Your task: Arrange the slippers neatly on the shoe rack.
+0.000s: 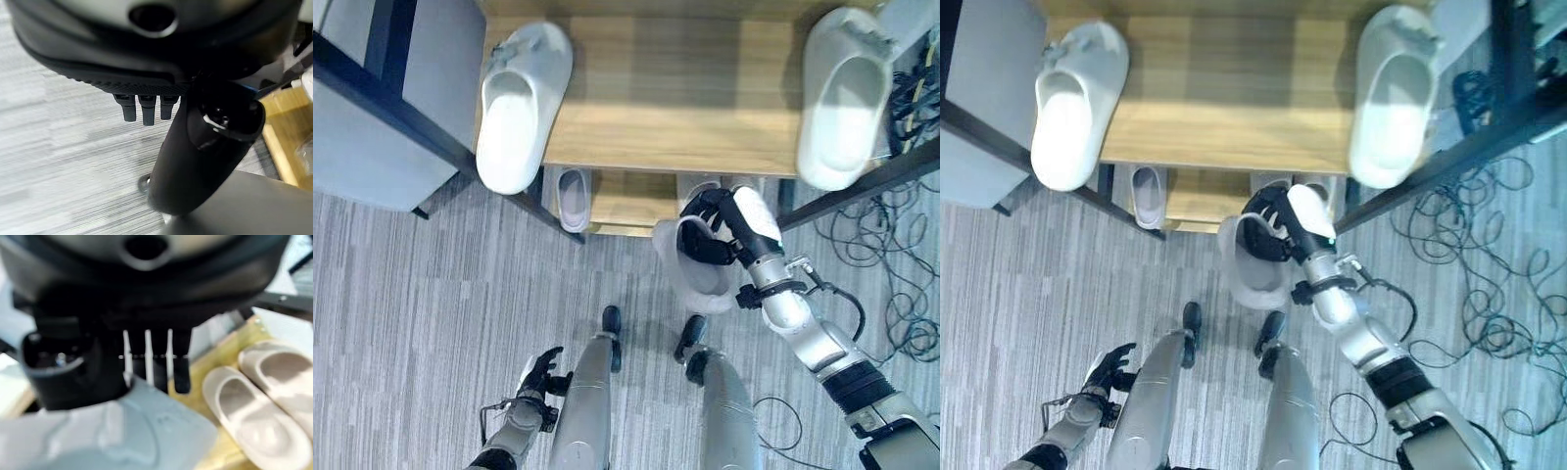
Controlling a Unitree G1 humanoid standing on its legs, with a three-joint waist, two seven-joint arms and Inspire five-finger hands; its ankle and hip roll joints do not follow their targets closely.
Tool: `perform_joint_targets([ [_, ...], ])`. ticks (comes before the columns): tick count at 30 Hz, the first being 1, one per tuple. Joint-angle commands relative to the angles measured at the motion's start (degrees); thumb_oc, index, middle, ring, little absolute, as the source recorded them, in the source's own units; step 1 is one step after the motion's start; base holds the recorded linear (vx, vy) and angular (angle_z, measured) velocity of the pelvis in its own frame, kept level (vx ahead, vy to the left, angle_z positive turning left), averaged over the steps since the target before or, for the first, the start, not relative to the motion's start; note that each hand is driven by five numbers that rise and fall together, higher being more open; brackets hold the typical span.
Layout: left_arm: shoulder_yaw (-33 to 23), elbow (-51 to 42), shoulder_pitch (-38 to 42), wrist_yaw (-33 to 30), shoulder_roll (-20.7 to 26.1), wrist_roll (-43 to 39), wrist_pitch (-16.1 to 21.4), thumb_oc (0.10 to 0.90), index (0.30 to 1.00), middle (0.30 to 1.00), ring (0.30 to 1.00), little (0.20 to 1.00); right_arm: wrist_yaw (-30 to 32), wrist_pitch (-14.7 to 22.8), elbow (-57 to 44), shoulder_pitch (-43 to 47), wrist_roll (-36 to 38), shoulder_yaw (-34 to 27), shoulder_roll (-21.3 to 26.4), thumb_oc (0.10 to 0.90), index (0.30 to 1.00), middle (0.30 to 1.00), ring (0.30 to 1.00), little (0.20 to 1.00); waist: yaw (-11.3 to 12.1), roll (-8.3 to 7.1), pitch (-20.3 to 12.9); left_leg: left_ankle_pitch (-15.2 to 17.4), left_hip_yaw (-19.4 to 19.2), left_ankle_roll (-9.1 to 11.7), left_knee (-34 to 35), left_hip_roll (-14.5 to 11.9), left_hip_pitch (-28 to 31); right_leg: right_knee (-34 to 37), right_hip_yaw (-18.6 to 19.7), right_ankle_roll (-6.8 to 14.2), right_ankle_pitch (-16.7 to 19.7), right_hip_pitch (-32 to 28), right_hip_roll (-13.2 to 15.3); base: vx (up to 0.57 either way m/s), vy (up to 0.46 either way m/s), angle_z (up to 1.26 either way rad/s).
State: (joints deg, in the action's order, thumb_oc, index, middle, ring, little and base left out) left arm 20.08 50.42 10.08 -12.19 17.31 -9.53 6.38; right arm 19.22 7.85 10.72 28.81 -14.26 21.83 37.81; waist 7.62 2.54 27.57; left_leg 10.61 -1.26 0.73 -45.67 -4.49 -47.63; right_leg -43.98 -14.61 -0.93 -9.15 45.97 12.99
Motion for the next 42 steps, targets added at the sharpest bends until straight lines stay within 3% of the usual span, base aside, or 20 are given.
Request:
perform_joint_targets([
  [1, 4.2, -7.0, -1.7, -1.5, -1.6, -1.9, 3.6, 0.800, 0.900, 0.900, 0.900, 0.900, 6.5, 4.2, -7.9, 4.2, -3.9, -1.8, 2.2, 0.400, 0.300, 0.300, 0.300, 0.300, 0.3, 0.73, -4.1, 1.1, 4.9, 0.9, -4.1, 1.0, -9.2, -8.8, 0.5, 2.9, -9.5, 5.7, 2.7, -0.03, -0.011, 0.13],
  [7, 6.0, -15.1, 1.3, -2.6, 2.1, -2.6, 4.5, 0.800, 0.900, 0.900, 0.900, 0.900, 10.0, 3.6, -7.8, 13.8, -3.6, -2.9, 9.0, 0.400, 0.300, 0.300, 0.300, 0.300, 0.4, 0.65, -4.2, 6.3, 6.0, -0.1, -19.1, 3.4, -24.4, -24.3, 2.6, 0.5, -15.8, 20.1, 5.5, 0.00, 0.009, 0.15],
  [12, 6.7, -20.0, 1.4, -3.7, 4.1, -2.8, 5.3, 0.800, 0.900, 0.900, 0.900, 0.900, 12.8, 2.7, -6.8, 20.3, -5.1, -2.2, 12.6, 0.400, 0.300, 0.300, 0.300, 0.300, 0.7, 0.80, -5.4, 9.3, 6.1, -0.5, -28.3, 4.9, -33.6, -34.8, 4.7, -0.2, -19.1, 29.8, 7.5, 0.08, 0.029, 0.15],
  [17, 6.8, -27.2, 1.3, -5.3, 7.0, -5.4, 6.6, 0.800, 0.900, 0.900, 0.900, 0.900, 15.6, 0.8, -7.1, 27.8, -6.8, -0.6, 14.9, 0.400, 0.300, 0.300, 0.300, 0.300, 0.9, 1.09, -4.1, 14.0, 6.0, -0.6, -40.4, 5.8, -42.3, -47.6, 7.8, -0.7, -23.7, 39.0, 10.0, 0.12, 0.009, 0.10],
  [22, 6.8, -33.5, -0.4, -7.6, 9.7, -7.1, 7.8, 0.800, 0.900, 0.900, 0.900, 0.900, 17.4, -1.4, -5.4, 34.5, -8.7, 3.6, 15.7, 0.400, 0.300, 0.300, 0.300, 0.300, 1.1, 0.89, 2.2, 20.9, 4.0, -0.9, -52.5, 5.4, -42.3, -60.8, 13.5, -1.0, -28.2, 41.4, 11.0, 0.09, -0.004, 0.12],
  [26, 7.6, -36.4, -3.1, -8.4, 11.0, -8.2, 8.3, 0.800, 0.900, 0.900, 0.900, 0.900, 17.9, -2.2, -2.4, 36.6, -7.7, 6.4, 15.0, 0.400, 0.300, 0.300, 0.300, 0.300, 1.9, 0.28, 2.2, 24.6, 3.0, -0.9, -57.3, 4.8, -42.3, -66.5, 15.9, -1.2, -30.4, 42.5, 10.9, 0.09, -0.021, -0.05],
  [33, 9.8, -41.0, -7.8, -9.1, 13.6, -11.3, 9.7, 0.800, 0.900, 0.900, 0.900, 0.900, 20.2, -3.5, 4.6, 40.5, -5.9, 11.3, 13.5, 0.400, 0.300, 0.300, 0.300, 0.300, 4.6, 0.90, 2.2, 31.0, 4.2, -0.2, -66.5, 4.9, -42.3, -76.9, 19.2, -1.6, -33.6, 42.9, 11.7, 0.07, -0.006, -0.01],
  [42, 12.0, -46.5, -8.4, -7.8, 17.8, -12.7, 10.7, 0.800, 0.900, 0.900, 0.900, 0.900, 22.3, -5.8, 14.1, 44.8, -5.1, 14.9, 12.8, 0.400, 0.300, 0.300, 0.300, 0.300, 8.0, 1.64, 2.2, 33.8, 6.2, 1.0, -70.9, 6.8, -42.3, -81.7, 17.8, -2.3, -34.5, 39.6, 13.5, 0.01, -0.049, 0.11],
])
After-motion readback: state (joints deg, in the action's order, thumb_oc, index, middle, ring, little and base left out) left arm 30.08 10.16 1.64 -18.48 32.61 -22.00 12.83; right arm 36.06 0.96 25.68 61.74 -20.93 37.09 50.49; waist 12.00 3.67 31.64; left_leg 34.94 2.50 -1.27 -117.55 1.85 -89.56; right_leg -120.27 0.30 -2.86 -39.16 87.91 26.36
